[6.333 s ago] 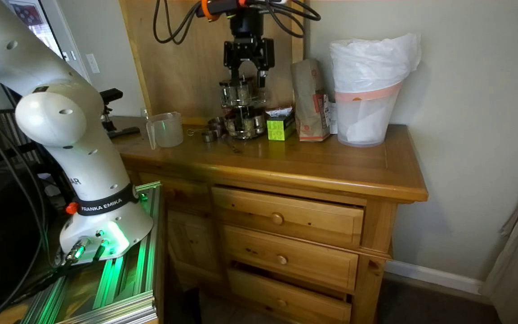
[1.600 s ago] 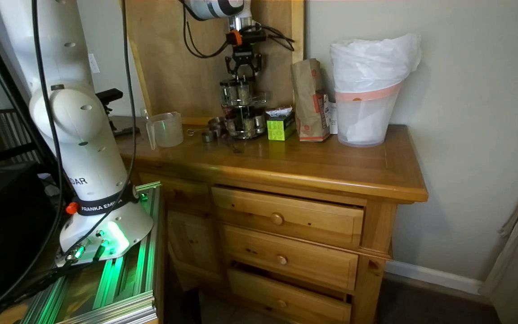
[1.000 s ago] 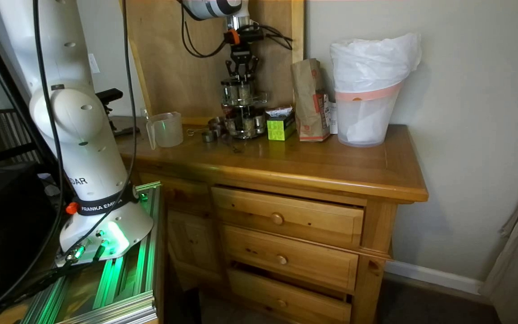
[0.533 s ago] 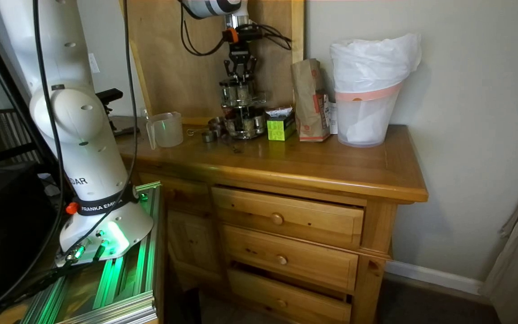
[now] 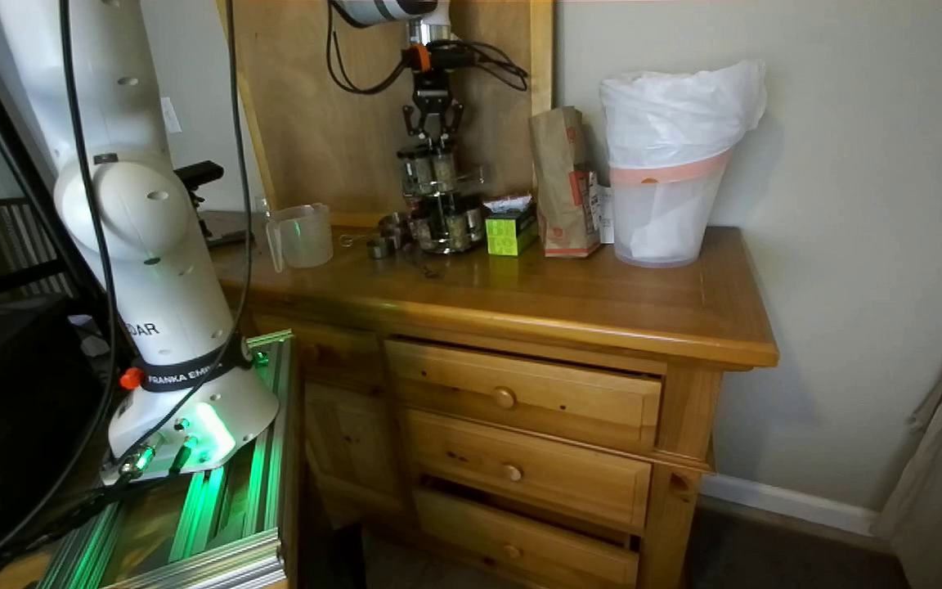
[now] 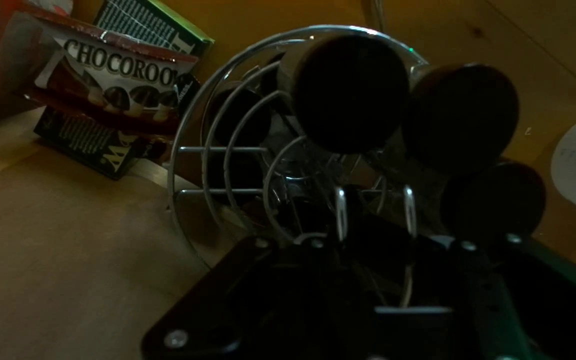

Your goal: Move the spice rack to the right

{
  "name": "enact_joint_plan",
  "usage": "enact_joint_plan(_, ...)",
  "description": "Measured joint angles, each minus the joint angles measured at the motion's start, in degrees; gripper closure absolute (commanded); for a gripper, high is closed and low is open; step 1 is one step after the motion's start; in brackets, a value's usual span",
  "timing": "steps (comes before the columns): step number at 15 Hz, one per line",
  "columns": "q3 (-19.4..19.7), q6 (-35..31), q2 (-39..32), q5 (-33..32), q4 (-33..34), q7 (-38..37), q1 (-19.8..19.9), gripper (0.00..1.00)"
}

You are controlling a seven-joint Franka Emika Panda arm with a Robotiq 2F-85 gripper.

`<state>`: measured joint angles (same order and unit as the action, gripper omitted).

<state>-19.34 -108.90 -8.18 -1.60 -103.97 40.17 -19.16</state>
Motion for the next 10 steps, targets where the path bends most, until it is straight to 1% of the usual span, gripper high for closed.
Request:
enact_joint_plan(7,-0.04,3.23,-0.23,0.01,1.24,0.61,0.00,0.98)
enact_joint_plan(10,-0.05,6.12,-0.24,0.48,2.82,1.76,0.01,0.98)
